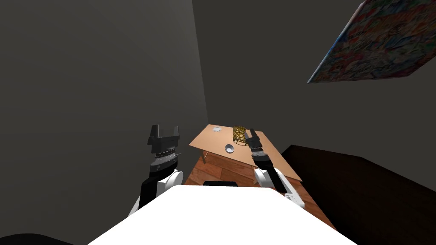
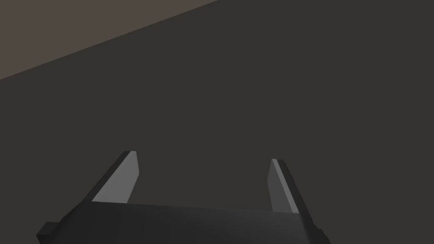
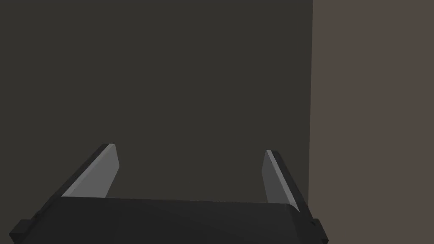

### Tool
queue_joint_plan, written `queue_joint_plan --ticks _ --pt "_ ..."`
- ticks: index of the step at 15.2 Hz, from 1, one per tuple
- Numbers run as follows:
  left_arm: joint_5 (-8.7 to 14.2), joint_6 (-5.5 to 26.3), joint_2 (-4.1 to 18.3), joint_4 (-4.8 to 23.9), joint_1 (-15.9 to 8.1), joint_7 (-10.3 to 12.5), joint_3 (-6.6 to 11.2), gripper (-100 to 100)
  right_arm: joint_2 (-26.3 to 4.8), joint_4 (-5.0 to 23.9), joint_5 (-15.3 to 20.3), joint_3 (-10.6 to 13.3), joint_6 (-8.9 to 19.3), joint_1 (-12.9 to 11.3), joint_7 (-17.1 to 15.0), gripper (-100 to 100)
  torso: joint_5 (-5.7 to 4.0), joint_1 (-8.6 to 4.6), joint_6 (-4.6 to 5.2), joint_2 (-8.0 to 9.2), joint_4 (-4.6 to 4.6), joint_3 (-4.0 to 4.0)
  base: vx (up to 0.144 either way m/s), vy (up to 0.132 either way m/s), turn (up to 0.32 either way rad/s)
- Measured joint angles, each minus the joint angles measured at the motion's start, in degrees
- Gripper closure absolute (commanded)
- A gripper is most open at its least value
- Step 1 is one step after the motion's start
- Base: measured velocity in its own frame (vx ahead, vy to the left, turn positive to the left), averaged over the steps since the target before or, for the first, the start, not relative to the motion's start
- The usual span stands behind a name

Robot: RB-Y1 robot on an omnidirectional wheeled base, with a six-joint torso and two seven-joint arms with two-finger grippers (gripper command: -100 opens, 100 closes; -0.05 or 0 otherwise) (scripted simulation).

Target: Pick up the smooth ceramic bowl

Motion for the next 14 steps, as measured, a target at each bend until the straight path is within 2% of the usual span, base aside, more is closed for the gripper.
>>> queue_joint_plan --ticks 4,11,12,14 --pt "0.00 0.00 0.00 0.00 0.00 0.00 0.00 0 -4.07 5.18 4.57 2.76 -0.17 -2.85 0.98 -100 0.02 0.06 0.00 0.01 0.00 0.00 0.010 0.054 0.049" --pt "0.00 0.00 0.00 0.00 0.00 0.00 0.00 0 -11.36 12.30 12.19 7.01 0.67 -7.31 1.73 -100 0.02 0.05 0.02 0.00 0.00 0.00 0.015 0.047 0.051" --pt "0.00 0.00 0.00 0.00 0.00 0.00 0.00 0 -11.83 12.94 12.82 7.28 0.74 -7.42 1.78 -100 0.01 0.02 0.04 0.02 0.00 0.01 0.008 0.040 0.030" --pt "0.00 0.00 0.00 0.00 0.00 0.00 0.00 0 -12.90 15.82 15.04 8.63 0.46 -9.18 2.32 -100 0.01 0.02 0.02 0.02 0.00 0.01 0.011 0.049 0.072"
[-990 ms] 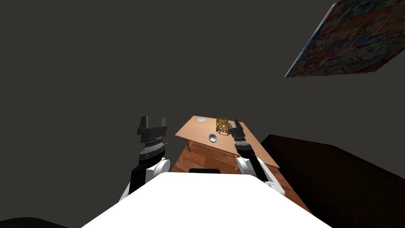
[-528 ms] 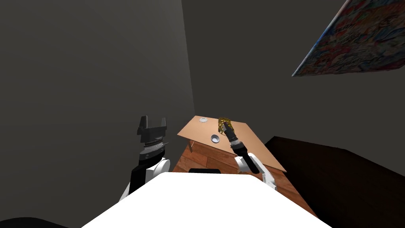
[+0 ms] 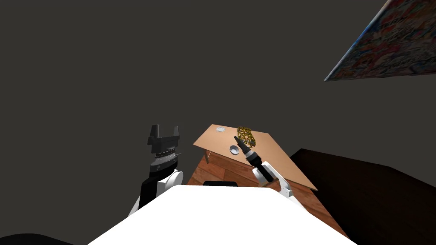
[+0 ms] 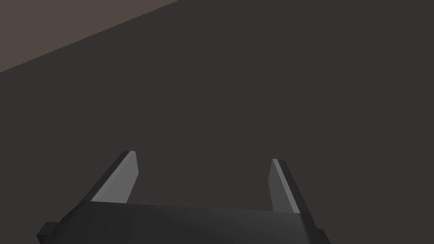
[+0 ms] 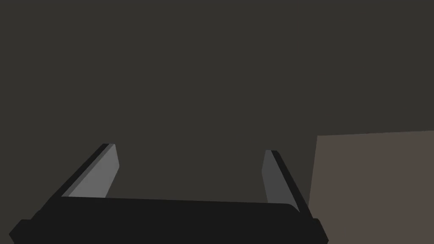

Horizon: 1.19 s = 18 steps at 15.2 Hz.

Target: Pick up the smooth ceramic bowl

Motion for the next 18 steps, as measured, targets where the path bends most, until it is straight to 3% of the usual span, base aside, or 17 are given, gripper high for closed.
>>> queue_joint_plan --ticks 4,7,18 --pt "0.00 0.00 0.00 0.00 0.00 0.00 0.00 0 -2.80 3.31 3.26 1.70 0.28 -1.69 0.20 -100 0.00 -0.05 0.02 0.01 0.00 0.01 0.011 0.037 0.027" --pt "0.00 0.00 0.00 0.00 0.00 0.00 0.00 0 -4.60 7.65 6.55 3.88 0.19 -4.69 0.81 -100 0.00 0.02 -0.02 0.00 0.00 0.00 0.011 0.051 0.073" --pt "0.00 0.00 0.00 0.00 0.00 0.00 0.00 0 -11.36 20.27 18.08 10.36 0.08 -11.01 2.54 -100 0.01 0.00 0.00 0.02 0.01 0.01 0.013 0.049 0.049"
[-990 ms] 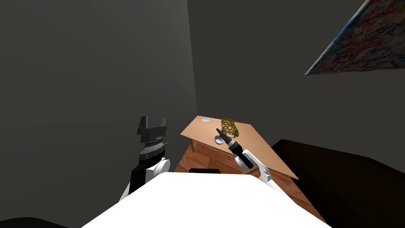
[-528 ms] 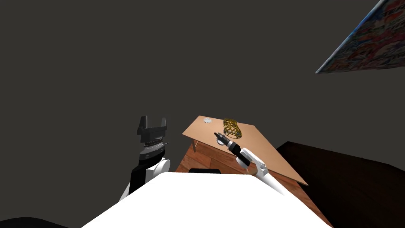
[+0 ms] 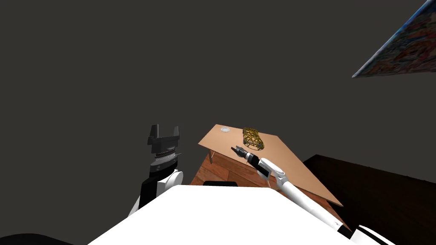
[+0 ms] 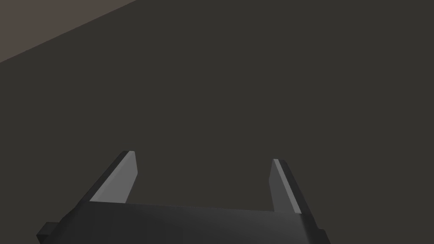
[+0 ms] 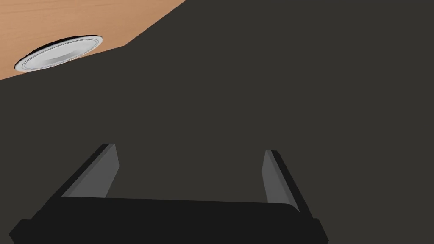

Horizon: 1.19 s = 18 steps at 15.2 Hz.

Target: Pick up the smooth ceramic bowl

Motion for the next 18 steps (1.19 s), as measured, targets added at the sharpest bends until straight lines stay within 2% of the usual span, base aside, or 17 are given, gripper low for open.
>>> queue_joint_plan --ticks 2,8,11,13,16,18 --pt "0.00 0.00 0.00 0.00 0.00 0.00 0.00 0 -1.34 2.92 2.37 1.72 0.16 -2.11 0.17 -100 0.01 0.04 0.00 0.00 0.00 0.00 0.009 0.061 0.075" --pt "0.00 0.00 0.00 0.00 0.00 0.00 0.00 0 -4.29 9.62 8.50 4.92 -0.15 -4.76 1.44 -100 0.01 0.02 0.02 0.02 0.00 0.01 0.011 0.051 0.046" --pt "0.00 0.00 0.00 0.00 0.00 0.00 0.00 0 -5.82 13.43 12.25 7.65 0.25 -7.53 1.72 -100 0.02 0.09 0.00 -0.01 0.00 -0.01 0.014 0.062 0.060" --pt "0.00 0.00 0.00 0.00 0.00 0.00 0.00 0 -6.59 15.36 14.24 8.66 0.29 -8.14 2.18 -100 0.02 0.08 0.01 0.01 0.00 0.01 0.012 0.062 0.047" --pt "0.00 0.00 0.00 0.00 0.00 0.00 0.00 0 -7.89 20.15 17.65 10.64 -0.29 -10.54 3.14 -100 0.03 0.11 0.01 0.01 0.00 0.00 0.009 0.063 0.061" --pt "0.00 0.00 0.00 0.00 0.00 0.00 0.00 0 -8.44 22.31 19.62 11.87 -0.10 -11.42 3.37 -100 0.02 0.07 0.01 0.05 0.01 0.03 0.002 0.059 0.057"
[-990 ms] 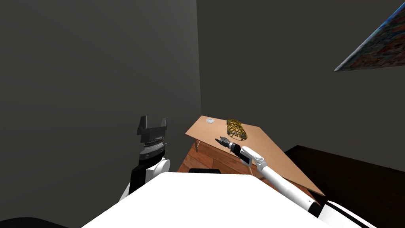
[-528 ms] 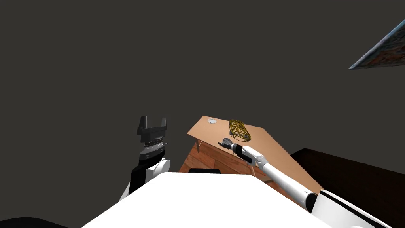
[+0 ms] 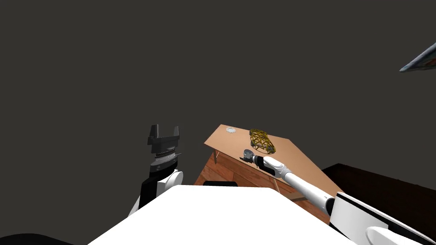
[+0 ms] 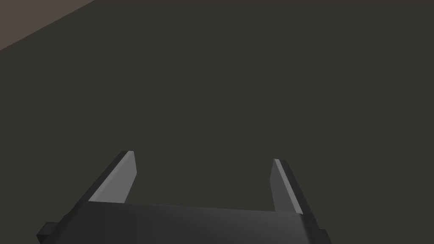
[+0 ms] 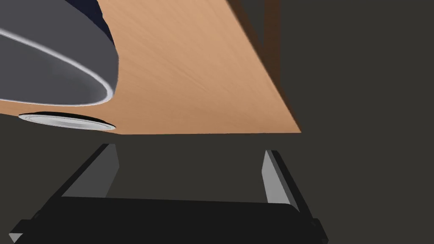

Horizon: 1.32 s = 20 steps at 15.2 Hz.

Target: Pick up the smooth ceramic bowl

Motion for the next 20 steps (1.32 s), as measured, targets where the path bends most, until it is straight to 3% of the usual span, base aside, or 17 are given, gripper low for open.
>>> queue_joint_plan --ticks 4,9,11,20 --pt "0.00 0.00 0.00 0.00 0.00 0.00 0.00 0 -2.17 3.32 4.47 3.23 0.77 -2.11 -0.61 -100 0.00 -0.01 0.02 0.01 0.00 0.01 0.007 0.059 0.053" --pt "0.00 0.00 0.00 0.00 0.00 0.00 0.00 0 -3.38 10.75 9.47 6.00 -0.33 -5.12 1.79 -100 0.03 0.09 0.01 -0.01 0.00 0.00 0.009 0.076 0.061" --pt "0.00 0.00 0.00 0.00 0.00 0.00 0.00 0 -4.29 11.88 12.22 8.27 0.33 -6.13 1.09 -100 0.03 0.11 -0.01 0.01 0.01 0.01 0.002 0.078 0.060" --pt "0.00 0.00 0.00 0.00 0.00 0.00 0.00 0 -5.76 19.65 19.72 13.26 0.25 -9.65 1.62 -100 0.01 0.01 0.01 0.03 0.01 0.02 0.003 0.061 0.041"
